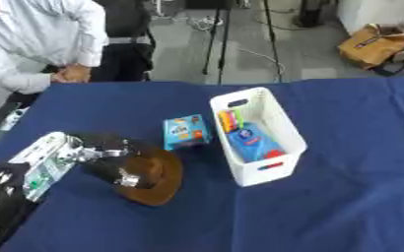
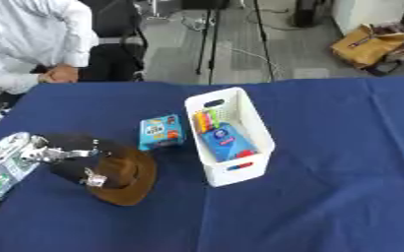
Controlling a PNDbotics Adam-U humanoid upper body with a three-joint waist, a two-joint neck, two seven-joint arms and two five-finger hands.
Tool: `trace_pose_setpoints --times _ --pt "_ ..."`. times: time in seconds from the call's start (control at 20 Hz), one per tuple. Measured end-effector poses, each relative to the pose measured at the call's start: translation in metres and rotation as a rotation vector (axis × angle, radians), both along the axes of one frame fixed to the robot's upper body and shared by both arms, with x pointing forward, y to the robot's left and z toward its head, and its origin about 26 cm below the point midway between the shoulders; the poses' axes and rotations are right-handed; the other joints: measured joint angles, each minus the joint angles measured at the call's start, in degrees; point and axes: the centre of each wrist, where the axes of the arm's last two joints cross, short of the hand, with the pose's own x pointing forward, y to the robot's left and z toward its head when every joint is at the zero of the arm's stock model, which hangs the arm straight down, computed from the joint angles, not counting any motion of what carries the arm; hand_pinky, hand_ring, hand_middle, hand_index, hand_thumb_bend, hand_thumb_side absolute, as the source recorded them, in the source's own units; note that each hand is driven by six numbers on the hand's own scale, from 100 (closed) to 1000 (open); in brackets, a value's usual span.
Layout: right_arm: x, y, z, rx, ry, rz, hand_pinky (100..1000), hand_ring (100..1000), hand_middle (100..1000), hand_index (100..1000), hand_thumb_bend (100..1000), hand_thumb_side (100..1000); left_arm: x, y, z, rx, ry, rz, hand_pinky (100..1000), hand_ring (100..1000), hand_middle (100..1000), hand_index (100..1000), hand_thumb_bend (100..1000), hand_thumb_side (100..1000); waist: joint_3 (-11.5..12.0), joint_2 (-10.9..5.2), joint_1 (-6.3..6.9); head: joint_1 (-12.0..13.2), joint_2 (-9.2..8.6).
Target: Pick up objects on the table and place them in the box.
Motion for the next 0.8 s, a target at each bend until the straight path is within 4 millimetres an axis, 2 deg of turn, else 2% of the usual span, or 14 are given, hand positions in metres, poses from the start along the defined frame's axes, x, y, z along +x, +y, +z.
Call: trace_pose_setpoints --times 0.3,0.8 --pt "-0.0001 -0.0004 0.0001 0.006 0.000 0.004 758 726 670 651 100 633 0.0009 0.0019 -0.0024 -0.009 -0.025 0.023 1000 1000 1000 1000 590 1000 -0.1 0.14 -0.03 0.0 -0.05" --pt "-0.0002 -0.0011 0.0003 0.014 0.000 0.005 758 723 663 638 100 624 0.0041 -0.0003 -0.0073 -0.012 -0.008 0.021 1000 1000 1000 1000 599 1000 -0.3 0.38 -0.14 0.0 -0.43"
